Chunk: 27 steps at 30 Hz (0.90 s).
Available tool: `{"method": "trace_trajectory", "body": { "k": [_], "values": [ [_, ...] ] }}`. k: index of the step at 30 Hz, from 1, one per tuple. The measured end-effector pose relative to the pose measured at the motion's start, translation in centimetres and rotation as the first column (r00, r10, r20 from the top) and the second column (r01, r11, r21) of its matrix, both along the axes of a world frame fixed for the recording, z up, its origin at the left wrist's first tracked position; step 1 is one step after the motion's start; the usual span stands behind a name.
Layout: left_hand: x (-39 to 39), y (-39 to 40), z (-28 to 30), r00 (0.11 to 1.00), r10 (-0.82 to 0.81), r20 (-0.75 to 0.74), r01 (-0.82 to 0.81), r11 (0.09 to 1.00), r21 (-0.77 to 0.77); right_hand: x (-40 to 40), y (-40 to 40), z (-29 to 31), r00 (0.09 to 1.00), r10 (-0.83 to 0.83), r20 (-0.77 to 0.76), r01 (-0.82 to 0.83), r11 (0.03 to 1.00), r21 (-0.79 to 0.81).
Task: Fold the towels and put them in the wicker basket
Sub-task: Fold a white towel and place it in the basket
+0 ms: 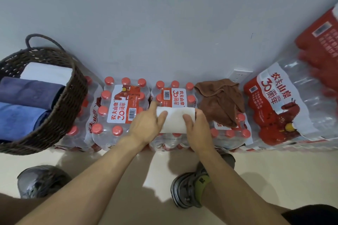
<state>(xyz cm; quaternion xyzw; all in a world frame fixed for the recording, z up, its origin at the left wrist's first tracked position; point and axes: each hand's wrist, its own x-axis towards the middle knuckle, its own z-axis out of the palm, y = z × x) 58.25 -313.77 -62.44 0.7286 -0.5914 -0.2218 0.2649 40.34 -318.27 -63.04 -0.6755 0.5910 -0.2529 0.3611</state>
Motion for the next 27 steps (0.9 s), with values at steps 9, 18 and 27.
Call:
{"method": "trace_trajectory", "body": {
  "k": [9, 18, 27],
  "values": [
    [0.8, 0.1, 0.2, 0.989, -0.004, -0.147, 0.031, 0.983, 0.181, 0.3, -1.3, -0.3, 0.992, -0.041, -0.123, 0.059, 0.988, 0.141],
    [1.2, -0.7, 1.6, 0.741, 0.233, -0.63, -0.081, 0.962, 0.261, -0.6, -1.6, 0.2, 0.997, -0.034, -0.065, 0.049, 0.969, 0.242],
    [1.4, -0.6, 4.6, 0.761, 0.232, -0.605, -0.211, 0.972, 0.107, -0.9, -2.1, 3.7, 0.978, -0.074, 0.195, -0.027, 0.882, 0.471]
  ]
}}
